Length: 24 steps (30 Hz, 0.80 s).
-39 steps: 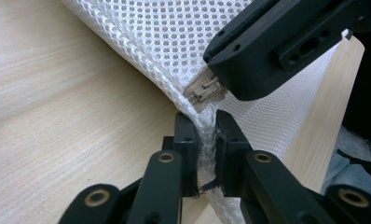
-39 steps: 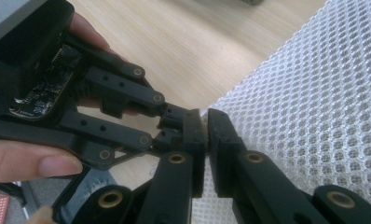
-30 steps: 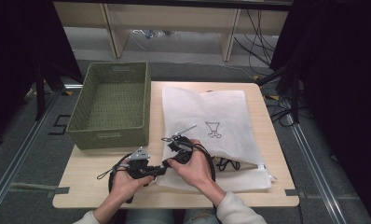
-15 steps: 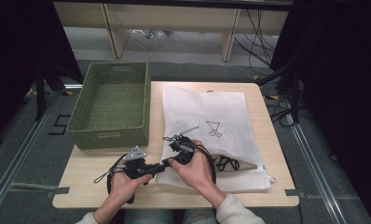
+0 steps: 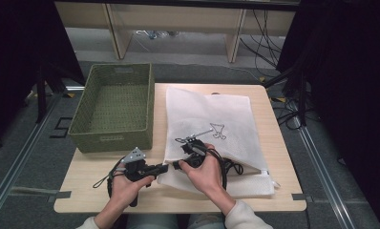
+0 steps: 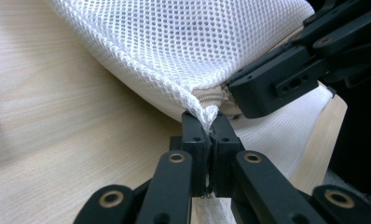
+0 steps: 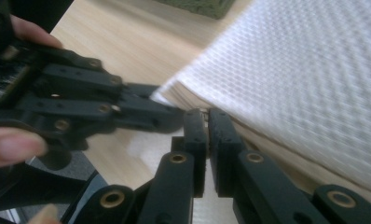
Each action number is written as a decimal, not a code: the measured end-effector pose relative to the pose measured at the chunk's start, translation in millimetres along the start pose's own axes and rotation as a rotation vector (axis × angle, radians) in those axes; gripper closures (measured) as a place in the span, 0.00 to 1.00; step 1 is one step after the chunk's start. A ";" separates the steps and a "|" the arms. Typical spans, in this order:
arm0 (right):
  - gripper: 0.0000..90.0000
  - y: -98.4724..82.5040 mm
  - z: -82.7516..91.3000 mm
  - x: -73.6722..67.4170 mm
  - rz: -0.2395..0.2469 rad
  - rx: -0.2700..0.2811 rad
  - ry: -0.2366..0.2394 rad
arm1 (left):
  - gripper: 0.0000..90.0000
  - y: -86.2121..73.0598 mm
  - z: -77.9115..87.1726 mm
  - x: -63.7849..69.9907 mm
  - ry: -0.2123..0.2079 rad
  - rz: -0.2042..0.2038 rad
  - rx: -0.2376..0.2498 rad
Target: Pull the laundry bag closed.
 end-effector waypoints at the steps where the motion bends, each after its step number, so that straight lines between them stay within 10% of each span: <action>1: 0.97 0.0 0.0 0.0 0.000 0.000 0.000 | 0.96 -0.4 -0.2 0.3 0.006 -0.022 -0.010; 14: 0.97 -0.4 2.2 2.3 0.030 -0.026 -0.100 | 0.96 3.6 3.9 -0.9 0.025 -0.037 0.029; 24: 0.97 -0.3 5.1 10.9 0.027 -0.027 -0.081 | 0.96 6.0 7.3 -4.7 0.049 -0.087 0.024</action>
Point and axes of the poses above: each handheld gripper's, and its own axes: z roughly backward along the jaws, y roughly out of its top, x roughly to its right, the point moved 1 cm from there along -z, roughly forward along the jaws, and after that the axes turned 12 degrees about x, right-handed, at the moved point
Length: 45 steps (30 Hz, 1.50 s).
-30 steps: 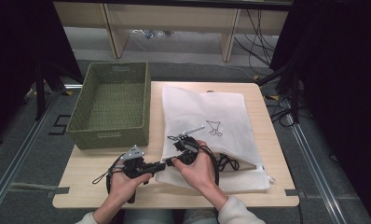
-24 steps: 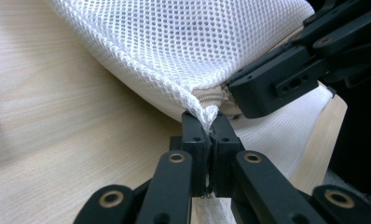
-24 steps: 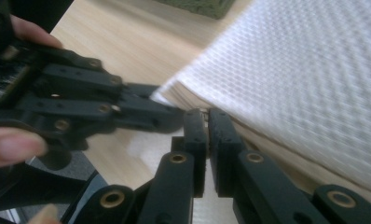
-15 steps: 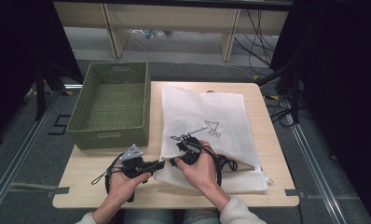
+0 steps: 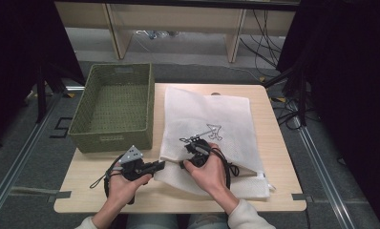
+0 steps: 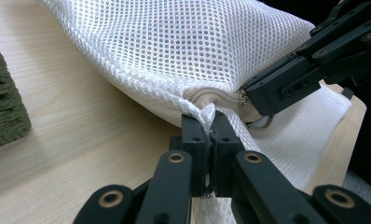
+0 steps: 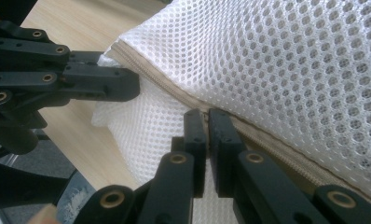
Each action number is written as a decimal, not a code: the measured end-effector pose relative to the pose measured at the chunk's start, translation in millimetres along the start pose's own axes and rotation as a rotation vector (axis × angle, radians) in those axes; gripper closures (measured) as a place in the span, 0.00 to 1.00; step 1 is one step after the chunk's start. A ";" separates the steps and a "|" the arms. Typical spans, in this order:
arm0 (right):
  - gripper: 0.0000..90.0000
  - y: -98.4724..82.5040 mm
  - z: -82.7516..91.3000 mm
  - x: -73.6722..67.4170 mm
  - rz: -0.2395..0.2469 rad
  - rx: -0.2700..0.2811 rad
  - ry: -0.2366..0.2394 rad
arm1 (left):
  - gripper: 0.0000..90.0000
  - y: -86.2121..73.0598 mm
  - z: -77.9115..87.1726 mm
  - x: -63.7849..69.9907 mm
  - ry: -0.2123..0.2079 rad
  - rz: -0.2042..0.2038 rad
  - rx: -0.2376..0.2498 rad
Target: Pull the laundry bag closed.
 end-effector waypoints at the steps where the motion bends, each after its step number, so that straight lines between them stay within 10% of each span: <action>1: 0.97 0.0 0.2 -0.2 -0.003 -0.001 0.001 | 0.96 -0.1 0.1 0.0 0.001 -0.001 0.000; 45: 0.97 -5.0 9.3 8.9 -0.010 -0.041 -0.081 | 0.96 -0.1 2.4 -3.9 0.040 -0.030 0.004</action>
Point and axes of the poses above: each handheld gripper's, and its own axes: z roughly backward along the jaws, y roughly out of its top, x roughly to its right, the point moved 1 cm from there along -z, roughly forward along the jaws, and after that the axes turned 12 degrees about x, right-handed, at the moved point
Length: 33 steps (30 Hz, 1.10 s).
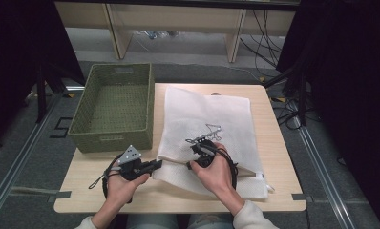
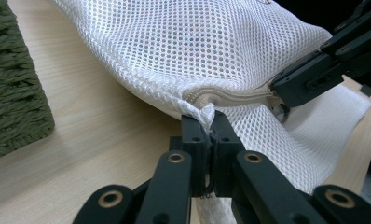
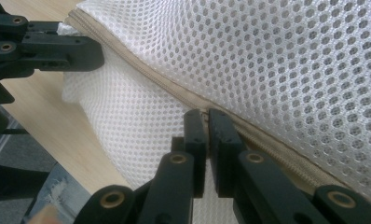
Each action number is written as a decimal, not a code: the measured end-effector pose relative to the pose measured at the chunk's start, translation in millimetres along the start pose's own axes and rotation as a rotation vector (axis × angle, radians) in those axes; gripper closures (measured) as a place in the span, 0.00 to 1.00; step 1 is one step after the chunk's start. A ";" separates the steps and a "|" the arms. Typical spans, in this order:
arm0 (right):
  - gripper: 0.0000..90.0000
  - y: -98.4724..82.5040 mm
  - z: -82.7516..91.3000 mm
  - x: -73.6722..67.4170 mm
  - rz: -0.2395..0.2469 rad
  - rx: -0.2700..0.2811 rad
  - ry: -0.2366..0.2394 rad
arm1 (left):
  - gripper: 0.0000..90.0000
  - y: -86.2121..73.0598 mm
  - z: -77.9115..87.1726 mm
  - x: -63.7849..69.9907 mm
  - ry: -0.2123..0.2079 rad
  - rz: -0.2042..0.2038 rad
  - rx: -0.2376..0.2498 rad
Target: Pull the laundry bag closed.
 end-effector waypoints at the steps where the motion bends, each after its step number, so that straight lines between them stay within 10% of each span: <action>1: 0.97 0.2 -0.4 -0.5 0.004 0.001 -0.005 | 0.96 0.4 0.2 -0.8 -0.004 -0.014 -0.004; 33: 0.97 -3.6 4.0 7.9 -0.025 -0.014 -0.025 | 0.96 0.5 1.3 -0.9 0.004 0.015 -0.007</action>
Point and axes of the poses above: each handheld gripper's, and its own axes: z roughly backward along the jaws, y roughly out of its top, x roughly to its right, the point moved 1 cm from there along -z, roughly forward along the jaws, and after that the axes turned 12 degrees about x, right-handed, at the moved point
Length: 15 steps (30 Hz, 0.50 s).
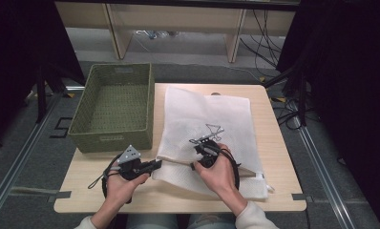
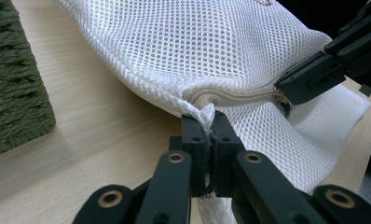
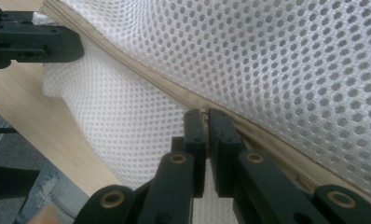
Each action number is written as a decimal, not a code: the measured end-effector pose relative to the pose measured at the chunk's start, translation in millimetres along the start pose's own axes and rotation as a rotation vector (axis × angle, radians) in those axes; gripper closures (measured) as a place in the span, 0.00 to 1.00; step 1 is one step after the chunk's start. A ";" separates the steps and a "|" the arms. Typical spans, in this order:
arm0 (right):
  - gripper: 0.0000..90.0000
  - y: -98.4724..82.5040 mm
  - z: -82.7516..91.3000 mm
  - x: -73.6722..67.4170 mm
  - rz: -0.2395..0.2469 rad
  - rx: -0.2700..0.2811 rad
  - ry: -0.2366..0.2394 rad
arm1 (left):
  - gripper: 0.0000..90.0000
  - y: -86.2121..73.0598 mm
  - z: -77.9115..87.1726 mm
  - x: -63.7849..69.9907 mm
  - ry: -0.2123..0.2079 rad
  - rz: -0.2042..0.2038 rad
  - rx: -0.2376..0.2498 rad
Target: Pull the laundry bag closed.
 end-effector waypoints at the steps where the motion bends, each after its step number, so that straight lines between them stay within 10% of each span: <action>1: 0.97 -0.2 1.4 1.4 -0.003 0.002 0.006 | 0.96 0.0 -0.1 0.1 -0.001 -0.001 0.001; 15: 0.97 -1.0 2.4 3.3 -0.001 -0.017 -0.025 | 0.96 -0.2 0.2 0.9 -0.001 -0.004 0.000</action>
Point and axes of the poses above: each handheld gripper's, and its own axes: z roughly backward along the jaws, y roughly out of its top, x roughly to its right, the point moved 1 cm from there along -z, roughly forward along the jaws, and after that the axes turned 12 degrees about x, right-handed, at the moved point
